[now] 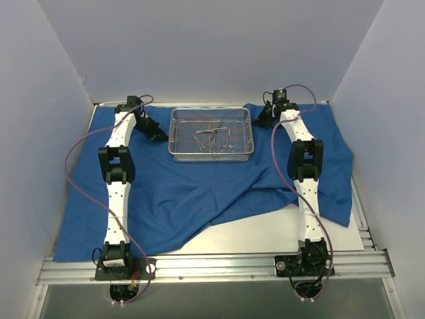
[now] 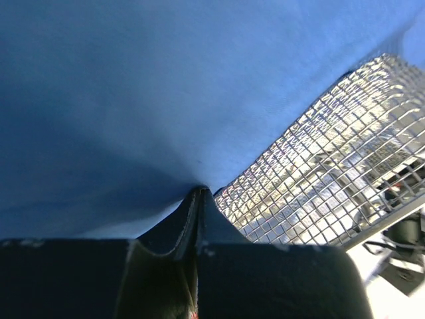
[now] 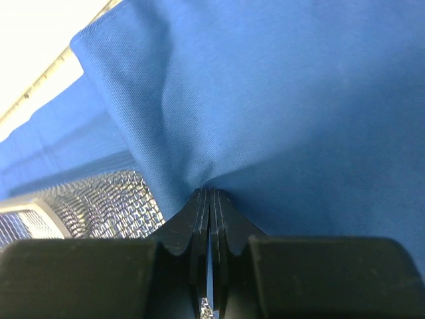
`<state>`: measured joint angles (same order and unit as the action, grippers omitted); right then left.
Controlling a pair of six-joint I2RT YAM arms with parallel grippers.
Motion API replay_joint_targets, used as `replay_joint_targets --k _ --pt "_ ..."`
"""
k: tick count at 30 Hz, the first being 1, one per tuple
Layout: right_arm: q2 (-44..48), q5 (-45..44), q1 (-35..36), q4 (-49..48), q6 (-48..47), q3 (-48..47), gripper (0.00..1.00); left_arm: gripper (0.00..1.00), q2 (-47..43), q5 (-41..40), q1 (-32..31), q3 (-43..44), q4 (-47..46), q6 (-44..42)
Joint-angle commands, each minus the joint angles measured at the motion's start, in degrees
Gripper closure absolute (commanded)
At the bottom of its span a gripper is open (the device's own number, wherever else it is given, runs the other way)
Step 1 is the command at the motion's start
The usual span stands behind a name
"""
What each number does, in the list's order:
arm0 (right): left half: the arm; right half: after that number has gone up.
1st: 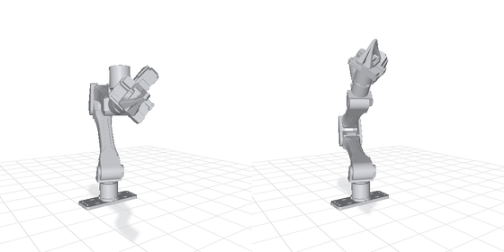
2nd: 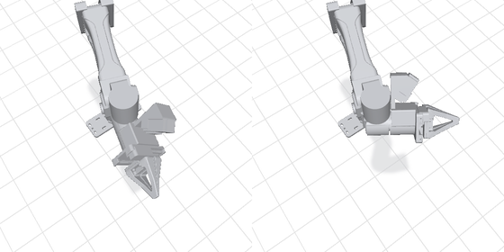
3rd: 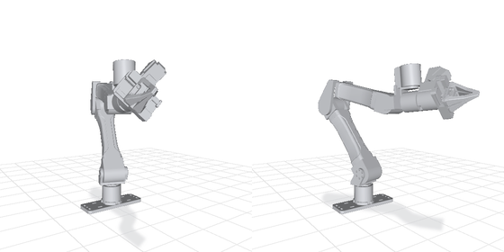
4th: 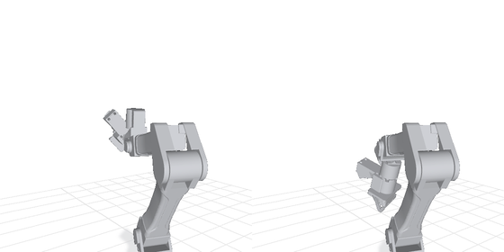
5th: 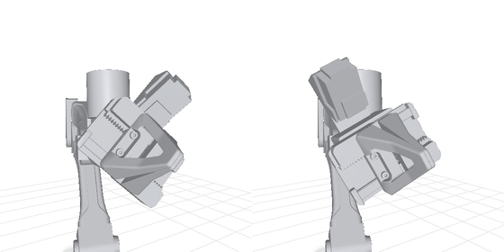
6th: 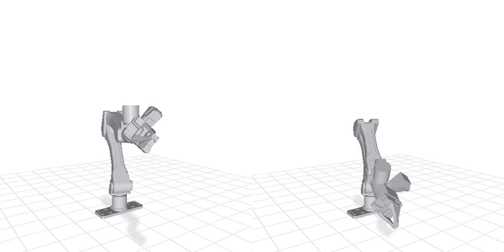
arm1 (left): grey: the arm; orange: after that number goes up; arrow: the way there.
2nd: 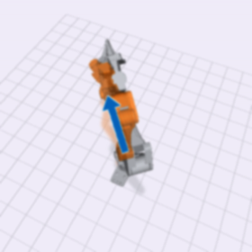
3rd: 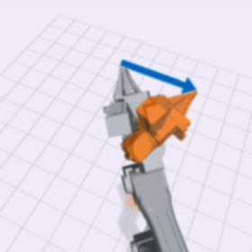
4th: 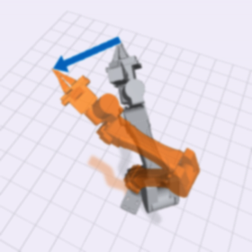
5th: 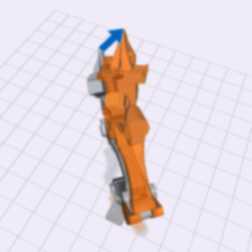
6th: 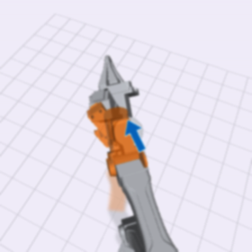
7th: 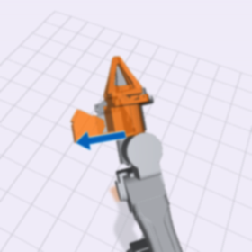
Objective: Open and lay out the surgical kit
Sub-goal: Smooth out the surgical kit at the center of the board.
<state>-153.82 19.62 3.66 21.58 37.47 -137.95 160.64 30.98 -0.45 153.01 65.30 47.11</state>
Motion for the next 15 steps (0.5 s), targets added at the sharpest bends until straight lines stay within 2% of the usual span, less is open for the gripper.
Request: replay_joint_targets --k 1,6,11,14,15 --pt "-5.0 -9.23 -1.46 7.68 3.13 0.67 1.0 0.98 3.98 -2.68 2.91 0.71 -2.01 1.49" --pt "-8.51 -13.28 -4.79 16.64 2.96 -4.69 1.0 0.98 5.3 -0.66 4.49 0.36 -2.28 1.32" --pt "-6.15 -17.77 -9.98 17.97 0.24 -1.45 1.0 0.98 5.21 -0.49 6.33 0.36 -2.89 0.7" --pt "-6.75 -15.41 -11.74 15.78 -3.19 -2.14 1.0 0.98 5.74 0.83 6.95 1.41 -3.51 0.35" --pt "-7.28 -12.18 -11.92 15.07 -5.63 -3.02 1.0 0.98 6.0 1.01 7.04 1.76 -3.51 0.26"
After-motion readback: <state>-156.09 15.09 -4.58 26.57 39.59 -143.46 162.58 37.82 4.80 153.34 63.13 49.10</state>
